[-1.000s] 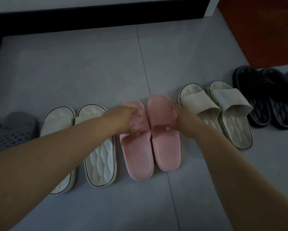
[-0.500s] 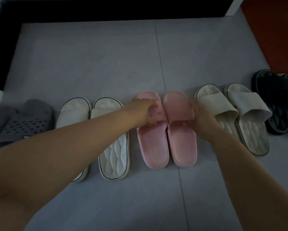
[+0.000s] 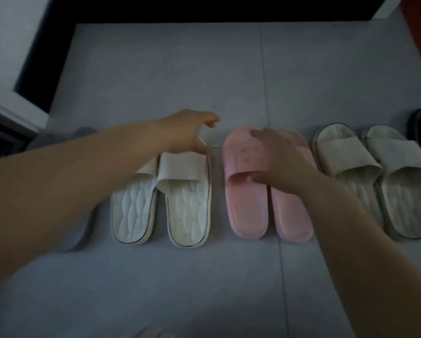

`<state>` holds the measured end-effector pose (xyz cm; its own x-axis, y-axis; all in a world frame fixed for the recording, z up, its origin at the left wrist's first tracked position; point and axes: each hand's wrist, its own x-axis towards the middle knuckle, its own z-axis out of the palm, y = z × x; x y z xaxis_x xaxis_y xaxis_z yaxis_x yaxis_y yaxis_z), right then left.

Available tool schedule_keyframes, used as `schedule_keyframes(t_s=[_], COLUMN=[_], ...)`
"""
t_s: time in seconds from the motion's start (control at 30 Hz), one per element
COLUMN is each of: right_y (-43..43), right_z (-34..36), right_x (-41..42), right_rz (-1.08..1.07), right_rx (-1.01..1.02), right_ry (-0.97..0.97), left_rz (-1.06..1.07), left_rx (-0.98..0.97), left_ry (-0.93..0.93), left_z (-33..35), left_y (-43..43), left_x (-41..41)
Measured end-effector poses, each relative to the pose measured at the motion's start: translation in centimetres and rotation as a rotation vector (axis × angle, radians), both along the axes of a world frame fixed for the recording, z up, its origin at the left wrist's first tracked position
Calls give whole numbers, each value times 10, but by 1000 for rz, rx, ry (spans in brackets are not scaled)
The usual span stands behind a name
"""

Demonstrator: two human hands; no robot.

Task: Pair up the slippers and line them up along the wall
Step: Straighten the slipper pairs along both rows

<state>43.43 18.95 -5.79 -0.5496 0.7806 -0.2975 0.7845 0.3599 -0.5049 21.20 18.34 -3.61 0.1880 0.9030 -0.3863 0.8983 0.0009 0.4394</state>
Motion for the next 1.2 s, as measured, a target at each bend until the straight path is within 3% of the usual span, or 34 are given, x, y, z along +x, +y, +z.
schedule_keyframes(t_s=[0.17, 0.27, 0.37, 0.57, 1.2], right_y=[-32, -42, -46, -48, -52], right_z=[-8, -26, -40, -46, -40], right_x=[-74, -94, -100, -102, -101], right_rz=[126, 104, 57, -83, -137], right_rx=[-47, -83, -97, -106, -178], right_ry=[129, -1, -112, -44, -1], left_rz=[178, 139, 138, 159, 189], left_rx=[-130, -297, -221, -131, -129], left_ry=[204, 365, 434, 400, 356], left_z=[-3, -20, -33, -33, -33], left_y=[-61, -89, -94, -87, -89], left_x=[-84, -97, -98, -99, -101])
